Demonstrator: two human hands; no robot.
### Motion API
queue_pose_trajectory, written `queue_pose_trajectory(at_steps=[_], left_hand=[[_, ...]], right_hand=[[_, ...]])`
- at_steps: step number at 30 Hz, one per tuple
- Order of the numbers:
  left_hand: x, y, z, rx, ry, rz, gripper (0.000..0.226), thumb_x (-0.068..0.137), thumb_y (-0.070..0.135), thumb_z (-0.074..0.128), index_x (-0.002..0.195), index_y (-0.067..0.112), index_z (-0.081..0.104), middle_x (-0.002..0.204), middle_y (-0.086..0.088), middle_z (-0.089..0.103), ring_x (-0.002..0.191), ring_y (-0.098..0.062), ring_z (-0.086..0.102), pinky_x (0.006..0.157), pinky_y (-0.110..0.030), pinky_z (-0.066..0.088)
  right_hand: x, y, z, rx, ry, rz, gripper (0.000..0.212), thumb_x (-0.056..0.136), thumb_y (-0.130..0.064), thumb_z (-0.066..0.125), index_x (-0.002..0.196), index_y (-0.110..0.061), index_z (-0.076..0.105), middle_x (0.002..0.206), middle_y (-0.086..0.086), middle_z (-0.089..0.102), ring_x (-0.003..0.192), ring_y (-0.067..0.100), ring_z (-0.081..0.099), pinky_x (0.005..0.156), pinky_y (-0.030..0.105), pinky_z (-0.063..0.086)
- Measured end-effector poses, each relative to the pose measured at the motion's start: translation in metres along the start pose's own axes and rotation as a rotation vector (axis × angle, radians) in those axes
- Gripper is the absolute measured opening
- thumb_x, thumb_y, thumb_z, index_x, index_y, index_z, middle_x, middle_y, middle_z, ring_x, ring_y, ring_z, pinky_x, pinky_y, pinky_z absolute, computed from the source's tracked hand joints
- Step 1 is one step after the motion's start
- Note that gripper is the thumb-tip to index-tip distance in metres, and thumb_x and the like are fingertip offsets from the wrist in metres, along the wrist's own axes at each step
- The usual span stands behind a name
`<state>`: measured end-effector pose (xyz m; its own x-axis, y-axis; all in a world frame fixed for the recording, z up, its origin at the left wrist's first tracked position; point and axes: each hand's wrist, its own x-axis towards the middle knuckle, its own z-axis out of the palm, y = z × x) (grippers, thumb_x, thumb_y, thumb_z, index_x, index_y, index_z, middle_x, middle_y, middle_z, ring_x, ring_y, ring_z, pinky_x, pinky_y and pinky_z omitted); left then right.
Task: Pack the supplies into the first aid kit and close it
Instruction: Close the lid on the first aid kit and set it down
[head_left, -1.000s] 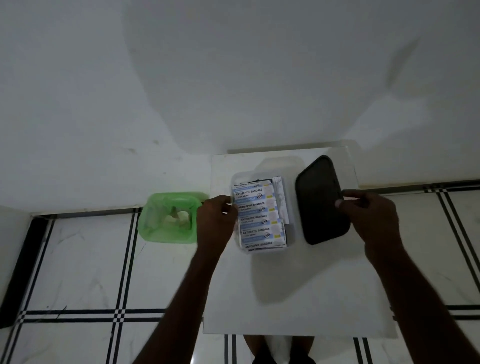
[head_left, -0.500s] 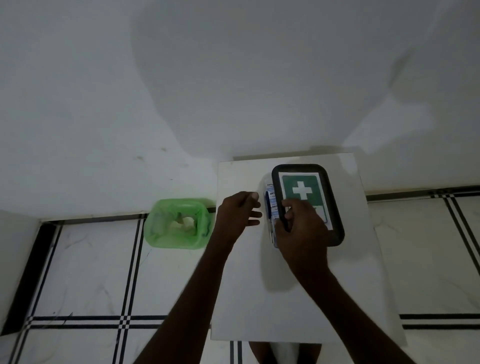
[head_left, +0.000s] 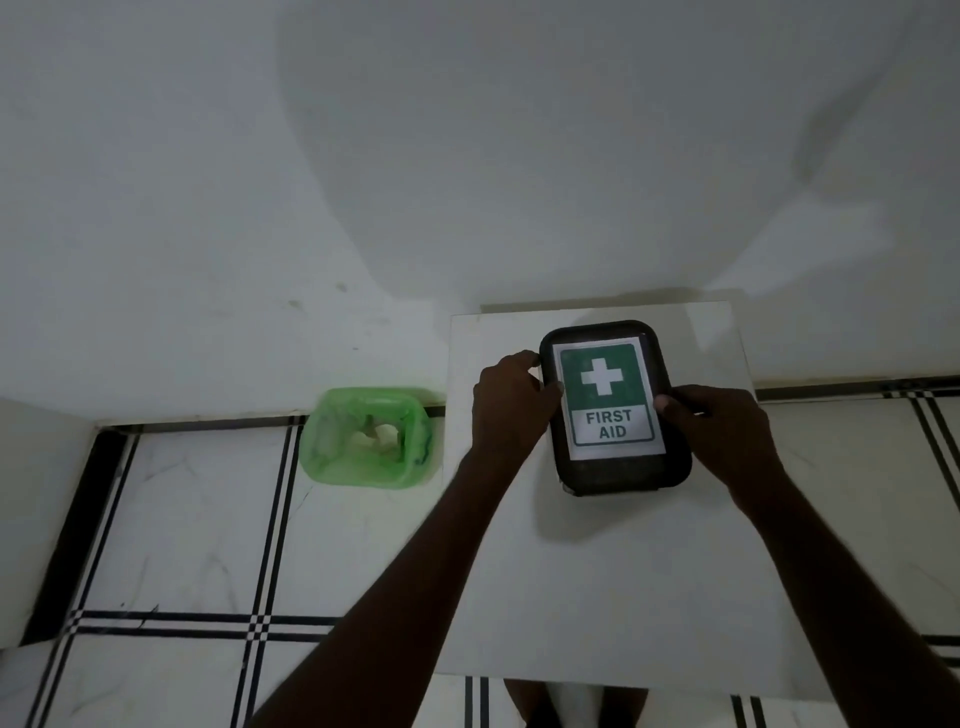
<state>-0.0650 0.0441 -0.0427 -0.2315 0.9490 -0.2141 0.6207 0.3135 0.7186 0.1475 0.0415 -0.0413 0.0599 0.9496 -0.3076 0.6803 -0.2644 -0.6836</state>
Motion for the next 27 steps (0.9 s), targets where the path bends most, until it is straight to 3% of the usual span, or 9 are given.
queue_pose_trajectory(at_steps=[3, 7, 9, 13, 18, 23, 27], left_hand=[[0.004, -0.004, -0.002, -0.063, -0.031, -0.004, 0.034, 0.085, 0.011, 0.069, 0.118, 0.004, 0.069, 0.089, -0.017, 0.076, 0.072, -0.032, 0.075, 0.069, -0.048, 0.063], [0.007, -0.005, -0.005, -0.050, -0.092, -0.002, 0.031, 0.084, 0.006, 0.067, 0.115, 0.005, 0.071, 0.090, -0.017, 0.077, 0.072, -0.031, 0.075, 0.070, -0.046, 0.063], [0.004, -0.007, -0.006, -0.091, -0.089, -0.051, 0.034, 0.084, 0.008, 0.070, 0.117, 0.007, 0.070, 0.089, -0.016, 0.077, 0.073, -0.030, 0.076, 0.074, -0.045, 0.063], [-0.004, -0.008, -0.008, -0.337, -0.122, -0.261, 0.031, 0.085, 0.009, 0.073, 0.115, 0.004, 0.067, 0.090, -0.018, 0.076, 0.077, -0.030, 0.076, 0.071, -0.048, 0.064], [-0.008, -0.007, -0.006, -0.499, -0.138, -0.366, 0.027, 0.084, 0.005, 0.075, 0.109, 0.002, 0.065, 0.081, -0.012, 0.072, 0.072, -0.024, 0.072, 0.070, -0.043, 0.064], [-0.004, -0.008, -0.004, -0.515, -0.135, -0.423, 0.028, 0.082, 0.007, 0.078, 0.105, -0.002, 0.065, 0.086, -0.015, 0.074, 0.070, -0.022, 0.073, 0.066, -0.037, 0.064], [0.012, -0.008, -0.022, -0.532, -0.357, -0.479, 0.044, 0.080, 0.014, 0.081, 0.118, 0.002, 0.062, 0.108, -0.018, 0.074, 0.089, -0.024, 0.074, 0.072, -0.031, 0.062]], right_hand=[[0.000, 0.000, -0.006, 0.111, -0.089, 0.038, 0.039, 0.087, -0.028, 0.068, 0.121, -0.010, 0.067, 0.108, 0.014, 0.074, 0.091, 0.030, 0.070, 0.085, 0.049, 0.058], [0.000, -0.005, -0.004, -0.105, -0.135, 0.010, 0.043, 0.088, -0.028, 0.067, 0.128, -0.012, 0.062, 0.108, 0.015, 0.073, 0.086, 0.033, 0.071, 0.087, 0.048, 0.056], [0.001, -0.004, -0.004, -0.028, -0.156, 0.045, 0.044, 0.087, -0.026, 0.069, 0.127, -0.010, 0.062, 0.104, 0.018, 0.073, 0.086, 0.034, 0.070, 0.085, 0.051, 0.057], [0.002, -0.002, -0.010, 0.337, -0.219, 0.234, 0.036, 0.084, -0.017, 0.071, 0.116, -0.001, 0.065, 0.102, 0.020, 0.071, 0.094, 0.034, 0.069, 0.073, 0.039, 0.058], [0.005, 0.004, -0.003, 0.230, -0.097, 0.171, 0.025, 0.082, -0.021, 0.074, 0.100, -0.004, 0.067, 0.090, 0.017, 0.072, 0.084, 0.033, 0.070, 0.075, 0.049, 0.060], [0.015, 0.001, -0.006, 0.290, -0.213, 0.276, 0.025, 0.085, -0.018, 0.070, 0.099, 0.002, 0.065, 0.094, 0.018, 0.070, 0.085, 0.030, 0.068, 0.060, 0.030, 0.054], [0.037, -0.010, -0.027, 0.209, -0.407, 0.320, 0.033, 0.082, -0.028, 0.073, 0.099, -0.001, 0.063, 0.096, 0.016, 0.070, 0.083, 0.026, 0.068, 0.060, 0.030, 0.055]])
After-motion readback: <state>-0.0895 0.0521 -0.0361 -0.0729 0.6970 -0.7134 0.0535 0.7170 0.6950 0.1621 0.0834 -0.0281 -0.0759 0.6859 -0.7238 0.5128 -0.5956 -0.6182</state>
